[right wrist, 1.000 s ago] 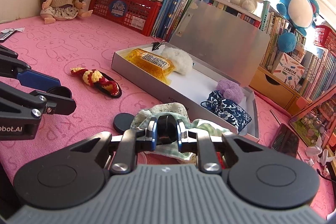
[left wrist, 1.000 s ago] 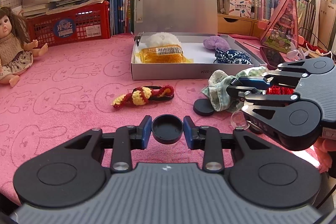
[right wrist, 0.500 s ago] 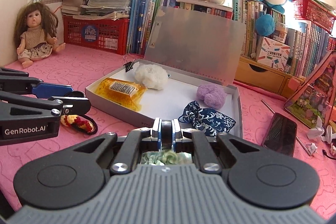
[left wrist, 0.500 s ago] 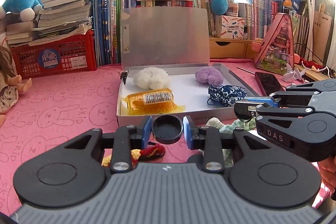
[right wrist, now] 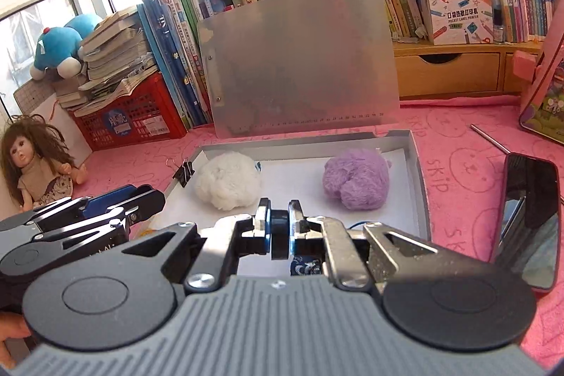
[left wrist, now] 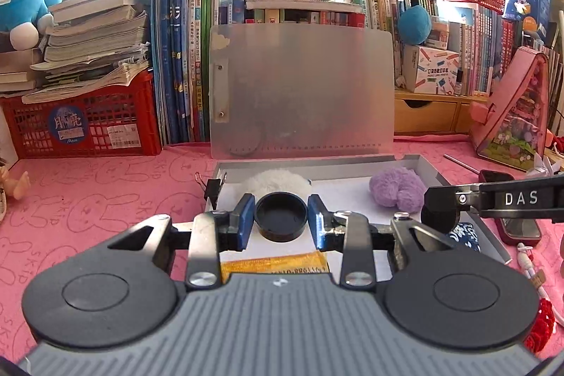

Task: Organize objects
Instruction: 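Carry the black lids into the white box and open both tools to release them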

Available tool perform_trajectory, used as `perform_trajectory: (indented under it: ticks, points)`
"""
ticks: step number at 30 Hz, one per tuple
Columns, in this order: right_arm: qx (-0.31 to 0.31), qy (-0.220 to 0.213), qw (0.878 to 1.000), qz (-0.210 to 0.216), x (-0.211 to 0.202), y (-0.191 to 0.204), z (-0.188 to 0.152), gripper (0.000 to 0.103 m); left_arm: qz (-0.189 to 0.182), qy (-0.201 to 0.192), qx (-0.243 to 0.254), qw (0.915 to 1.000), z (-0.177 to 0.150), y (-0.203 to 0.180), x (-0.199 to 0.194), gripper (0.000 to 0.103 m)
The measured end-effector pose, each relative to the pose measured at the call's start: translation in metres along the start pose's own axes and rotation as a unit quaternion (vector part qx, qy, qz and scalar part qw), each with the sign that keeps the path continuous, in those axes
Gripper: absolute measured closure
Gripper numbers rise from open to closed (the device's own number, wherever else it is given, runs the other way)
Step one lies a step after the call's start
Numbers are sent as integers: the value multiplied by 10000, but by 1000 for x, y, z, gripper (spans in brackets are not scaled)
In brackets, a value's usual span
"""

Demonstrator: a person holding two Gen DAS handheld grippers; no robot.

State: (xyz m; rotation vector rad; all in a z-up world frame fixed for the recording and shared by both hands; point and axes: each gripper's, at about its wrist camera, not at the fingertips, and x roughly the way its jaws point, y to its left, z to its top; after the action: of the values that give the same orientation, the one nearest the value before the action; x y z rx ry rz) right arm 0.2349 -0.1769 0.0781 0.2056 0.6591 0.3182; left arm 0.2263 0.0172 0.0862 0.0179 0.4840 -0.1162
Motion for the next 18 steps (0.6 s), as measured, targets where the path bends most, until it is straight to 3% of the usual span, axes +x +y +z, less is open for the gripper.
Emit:
perform_trajectory:
  ticks: [9,18]
  points:
    - [89,389,9989,-231,58,-6,-1,90,374,409,197,9983,9,2,55,65]
    - [280,526,9979,-237,71,-17,-10,91,460,725,306,9958,-4,1,75,65]
